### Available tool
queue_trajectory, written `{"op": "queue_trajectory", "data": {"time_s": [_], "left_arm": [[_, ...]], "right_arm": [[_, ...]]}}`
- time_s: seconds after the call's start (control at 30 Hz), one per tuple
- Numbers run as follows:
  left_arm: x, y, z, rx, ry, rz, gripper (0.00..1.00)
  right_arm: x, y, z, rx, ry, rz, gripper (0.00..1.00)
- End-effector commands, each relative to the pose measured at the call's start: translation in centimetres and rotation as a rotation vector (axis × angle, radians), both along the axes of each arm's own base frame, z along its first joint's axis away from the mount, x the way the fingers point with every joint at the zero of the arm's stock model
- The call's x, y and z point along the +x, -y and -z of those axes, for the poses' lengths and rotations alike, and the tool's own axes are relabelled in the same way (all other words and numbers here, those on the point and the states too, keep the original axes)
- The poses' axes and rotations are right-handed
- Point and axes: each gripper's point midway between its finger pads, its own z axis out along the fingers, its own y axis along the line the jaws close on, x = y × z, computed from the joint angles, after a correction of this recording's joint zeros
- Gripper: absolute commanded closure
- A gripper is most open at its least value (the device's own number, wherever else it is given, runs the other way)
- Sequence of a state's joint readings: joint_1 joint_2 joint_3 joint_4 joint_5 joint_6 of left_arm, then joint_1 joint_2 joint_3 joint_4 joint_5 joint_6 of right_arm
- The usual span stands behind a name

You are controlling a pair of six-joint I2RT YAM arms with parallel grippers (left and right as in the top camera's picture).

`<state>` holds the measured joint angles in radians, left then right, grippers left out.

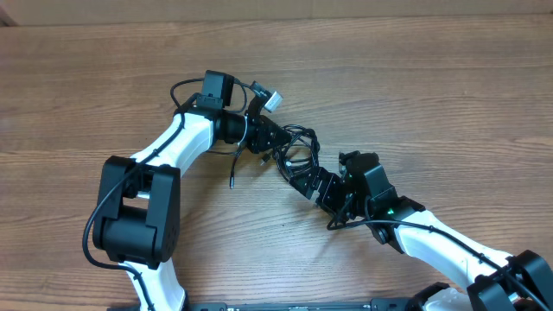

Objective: Untangle cables
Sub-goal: 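Grasp a loop of the cable with the right gripper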

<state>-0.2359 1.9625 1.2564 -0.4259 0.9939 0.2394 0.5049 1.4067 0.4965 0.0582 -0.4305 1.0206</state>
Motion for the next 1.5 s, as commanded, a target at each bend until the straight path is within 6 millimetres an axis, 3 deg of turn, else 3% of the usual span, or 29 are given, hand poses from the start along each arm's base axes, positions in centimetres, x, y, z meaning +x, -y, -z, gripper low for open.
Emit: {"op": "queue_trajectory", "data": {"time_s": [0.0,0.27,0.63,0.8,0.9,1.03,1.1,1.23,1.47], "left_arm": [[0.3,0.6,-0.8,-0.023,0.030,0.024,0.96],[-0.1,1.1,-0.9,-0.029,0.029,0.040,0.96],[-0.4,1.6,-0.7,-0.020,0.032,0.050,0.96],[-0.3,1.5,-0.8,-0.021,0.034,0.048,0.96],[-0.3,1.5,-0.8,-0.024,0.034,0.049,0.96],[-0.4,1.7,-1.1,-0.042,0.025,0.054,0.96],[-0.7,2.0,-1.7,-0.080,0.012,0.068,0.96],[-1.5,2.6,-2.7,-0.141,-0.002,0.106,0.96],[-2.2,3.5,-2.7,-0.145,-0.003,0.133,0.96]], "right_arm": [[0.7,-0.3,-0.6,0.001,0.027,0.007,0.00],[1.4,-1.8,-2.9,0.096,0.110,-0.038,0.00],[1.5,-1.5,-3.0,0.089,0.144,-0.076,0.00],[2.7,-1.3,-6.3,0.235,0.218,-0.127,0.06],[3.6,-0.1,-7.5,0.288,0.246,-0.126,0.08],[4.8,2.5,-6.9,0.284,0.204,-0.046,0.21],[4.8,2.8,-6.5,0.276,0.184,-0.032,0.31],[4.7,2.9,-6.4,0.275,0.173,-0.029,0.40],[5.9,3.8,-5.8,0.295,0.060,0.139,0.41]]}}
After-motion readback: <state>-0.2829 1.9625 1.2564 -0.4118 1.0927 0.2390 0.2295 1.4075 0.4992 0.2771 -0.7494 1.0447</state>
